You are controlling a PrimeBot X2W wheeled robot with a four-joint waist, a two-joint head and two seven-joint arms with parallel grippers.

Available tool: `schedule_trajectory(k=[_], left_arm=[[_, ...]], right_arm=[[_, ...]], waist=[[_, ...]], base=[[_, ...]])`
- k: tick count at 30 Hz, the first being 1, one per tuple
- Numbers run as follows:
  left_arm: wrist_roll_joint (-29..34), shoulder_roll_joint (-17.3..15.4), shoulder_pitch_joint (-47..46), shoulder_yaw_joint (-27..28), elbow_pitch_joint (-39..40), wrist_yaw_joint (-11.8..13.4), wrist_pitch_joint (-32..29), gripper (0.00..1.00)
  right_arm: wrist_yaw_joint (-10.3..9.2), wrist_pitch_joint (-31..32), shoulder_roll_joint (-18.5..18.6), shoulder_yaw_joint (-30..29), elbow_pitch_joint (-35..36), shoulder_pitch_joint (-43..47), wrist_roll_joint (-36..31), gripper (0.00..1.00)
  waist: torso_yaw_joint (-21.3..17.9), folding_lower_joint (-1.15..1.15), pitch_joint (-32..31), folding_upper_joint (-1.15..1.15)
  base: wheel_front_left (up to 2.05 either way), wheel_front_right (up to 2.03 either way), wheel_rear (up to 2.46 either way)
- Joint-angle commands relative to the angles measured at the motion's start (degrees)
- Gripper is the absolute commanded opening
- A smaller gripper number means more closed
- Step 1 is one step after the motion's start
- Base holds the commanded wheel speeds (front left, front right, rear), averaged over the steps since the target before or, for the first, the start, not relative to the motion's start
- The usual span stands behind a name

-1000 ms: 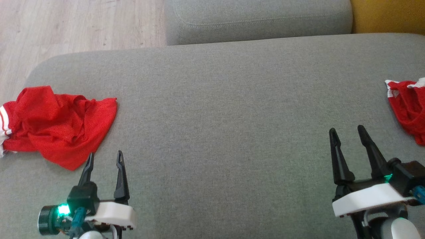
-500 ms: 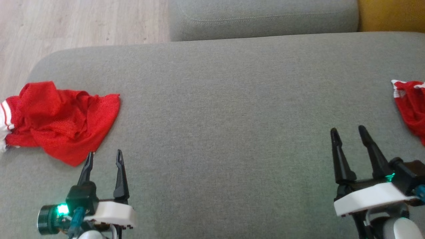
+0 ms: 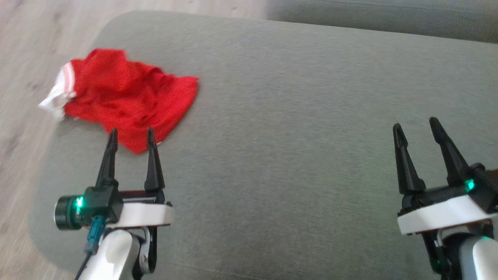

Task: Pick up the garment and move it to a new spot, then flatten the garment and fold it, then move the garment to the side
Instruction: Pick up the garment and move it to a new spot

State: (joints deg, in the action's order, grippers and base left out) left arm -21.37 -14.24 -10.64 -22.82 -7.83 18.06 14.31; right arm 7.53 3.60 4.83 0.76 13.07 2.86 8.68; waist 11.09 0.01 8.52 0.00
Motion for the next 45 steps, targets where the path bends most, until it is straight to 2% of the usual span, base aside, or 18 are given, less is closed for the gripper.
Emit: schedule_trajectory(k=[1, 5, 6, 13, 17, 23, 28, 32, 33, 34, 35, 36, 41, 45], left_arm=[[1.0, -0.2, -3.0, 3.3, 1.5, -0.4, 0.6, 1.0], [2.7, 1.8, -3.5, 6.1, 2.0, -2.4, 0.7, 1.0], [3.6, 2.6, -3.6, 7.4, 1.6, -3.6, 0.7, 1.0], [3.4, 5.9, -6.4, 10.9, -4.9, -8.1, 0.7, 1.0], [2.3, 7.2, -12.6, 11.2, -13.8, -11.4, 0.7, 1.0], [0.2, 8.6, -25.7, 10.6, -31.8, -15.2, -0.8, 1.0], [-0.4, 8.5, -34.9, 10.5, -45.2, -17.0, -2.6, 1.0], [-1.6, 8.9, -39.5, 10.7, -53.3, -17.5, -5.9, 1.0], [-1.9, 8.8, -40.3, 10.8, -54.9, -17.8, -6.8, 0.92], [-2.1, 8.5, -41.1, 11.0, -55.7, -18.0, -6.4, 0.07], [-2.1, 8.5, -41.1, 11.0, -55.7, -18.0, -6.4, 0.07], [-2.1, 8.2, -41.7, 10.9, -56.6, -17.9, -6.0, 0.0], [-1.7, 5.6, -41.9, 11.5, -57.2, -17.2, -0.7, 0.0], [-1.6, 3.1, -39.8, 13.1, -53.4, -15.7, 0.6, 0.0]], right_arm=[[-0.04, 0.5, 1.2, 1.8, 2.7, -2.6, -0.3, 1.0], [-0.04, 1.6, 2.3, 2.9, 3.8, -3.4, -0.1, 1.0], [-0.04, 2.1, 2.8, 3.3, 4.2, -3.9, -0.2, 1.0], [-0.04, 4.2, 5.1, 3.9, 6.9, -6.4, -0.4, 1.0], [-0.04, 6.2, 7.2, 3.6, 9.2, -8.7, -0.5, 1.0], [-0.04, 9.7, 9.8, 1.2, 12.5, -10.5, -0.8, 1.0], [-0.04, 11.9, 10.7, -0.6, 14.3, -11.0, -0.4, 1.0], [-0.04, 12.2, 10.6, -1.6, 14.7, -11.0, -0.2, 1.0], [-0.04, 12.1, 10.5, -1.6, 14.5, -11.0, -0.2, 1.0], [-0.04, 11.9, 10.3, -1.7, 14.4, -11.0, -0.1, 1.0], [-0.04, 11.9, 10.3, -1.7, 14.4, -11.0, -0.1, 1.0], [-0.04, 11.6, 10.1, -1.7, 14.1, -11.1, -0.1, 1.0], [-0.04, 9.4, 8.7, -1.1, 12.0, -11.3, -0.4, 1.0], [-0.04, 7.4, 6.9, 0.0, 10.0, -11.3, -0.5, 1.0]], waist=[[4.8, -0.01, 2.1, 0.0], [8.4, -0.01, 2.9, 0.0], [9.9, -0.01, 3.3, 0.0], [12.0, -0.01, 7.4, 0.0], [11.7, -0.01, 12.1, 0.0], [10.4, -0.01, 18.7, 0.0], [9.2, -0.01, 22.0, 0.0], [8.4, -0.01, 22.5, 0.0], [8.1, -0.01, 22.3, 0.0], [7.9, -0.01, 22.1, 0.0], [7.9, -0.01, 22.1, 0.0], [7.6, -0.01, 21.7, 0.0], [5.7, -0.01, 17.8, 0.0], [3.5, -0.01, 13.5, 0.0]], base=[[0.0, 0.0, 0.0], [0.0, 0.0, 0.0], [0.0, 0.0, 0.0], [0.0, 0.0, 0.0], [0.0, 0.0, 0.0], [0.0, 0.0, 0.0], [0.0, 0.0, 0.0], [0.0, 0.0, 0.0], [0.0, 0.0, 0.0], [0.0, 0.0, 0.0], [0.0, 0.0, 0.0], [0.0, 0.0, 0.0], [0.0, 0.0, 0.0], [0.0, 0.0, 0.0]])
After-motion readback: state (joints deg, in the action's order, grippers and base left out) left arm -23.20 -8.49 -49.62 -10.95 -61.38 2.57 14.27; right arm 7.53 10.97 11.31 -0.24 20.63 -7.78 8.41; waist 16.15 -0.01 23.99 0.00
